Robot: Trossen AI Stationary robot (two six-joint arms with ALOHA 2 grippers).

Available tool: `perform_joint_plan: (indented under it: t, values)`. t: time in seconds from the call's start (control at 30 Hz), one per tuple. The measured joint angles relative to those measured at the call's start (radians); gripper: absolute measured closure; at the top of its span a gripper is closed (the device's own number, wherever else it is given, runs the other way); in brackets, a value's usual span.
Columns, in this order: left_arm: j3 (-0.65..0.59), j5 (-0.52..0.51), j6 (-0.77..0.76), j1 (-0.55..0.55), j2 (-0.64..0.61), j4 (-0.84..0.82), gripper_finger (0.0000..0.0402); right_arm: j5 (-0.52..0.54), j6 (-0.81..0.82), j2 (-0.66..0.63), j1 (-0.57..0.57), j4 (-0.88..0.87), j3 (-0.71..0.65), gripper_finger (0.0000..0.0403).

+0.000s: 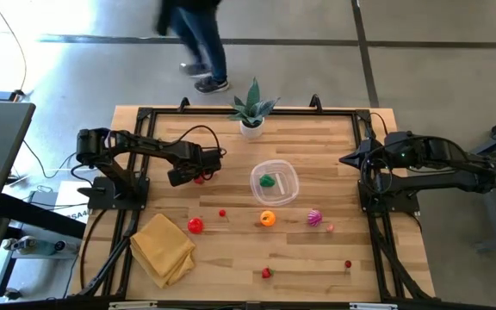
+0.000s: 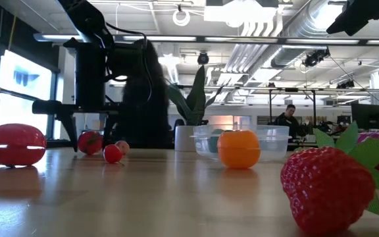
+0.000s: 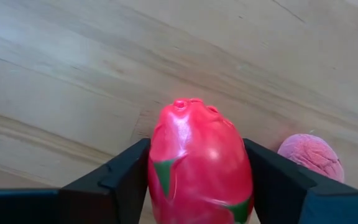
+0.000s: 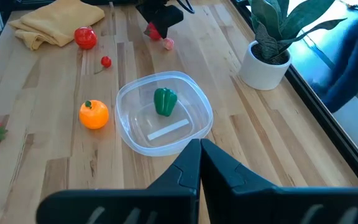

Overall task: Pick and placing Produce into tupperware
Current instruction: Put the dragon fruit into the transparent bin

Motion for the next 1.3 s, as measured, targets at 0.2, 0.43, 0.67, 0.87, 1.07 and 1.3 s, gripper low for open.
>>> perform_joint_plan:
  t: [0.2, 0.43, 0.67, 0.87, 1.07, 1.3]
  values:
    - [0.0, 0.0, 0.0, 0.0, -0.001, 0.0, 0.0186, 0.0, 0.0, 0.0, 0.0, 0.0, 0.0, 0.0403]
    - [0.0, 0.0, 0.003, 0.0, -0.001, 0.0, 0.0168, 0.0, 0.0, 0.0, 0.0, 0.0, 0.0, 0.0403]
    - [0.0, -0.001, 0.0, 0.0, -0.001, -0.001, 0.0196, 0.0, 0.0, 0.0, 0.0, 0.0, 0.0, 0.0403]
    - [0.0, -0.001, 0.0, 0.0, -0.001, -0.002, 0.0175, 0.0, 0.0, 0.0, 0.0, 0.0, 0.0, 0.0403]
    - [0.0, -0.002, -0.001, 0.0, -0.001, -0.002, 0.0183, 0.0, 0.0, 0.0, 0.0, 0.0, 0.0, 0.0403]
    - [0.0, -0.002, -0.011, 0.0, -0.001, -0.003, 0.0195, 0.0, 0.0, 0.0, 0.0, 0.0, 0.0, 0.0403]
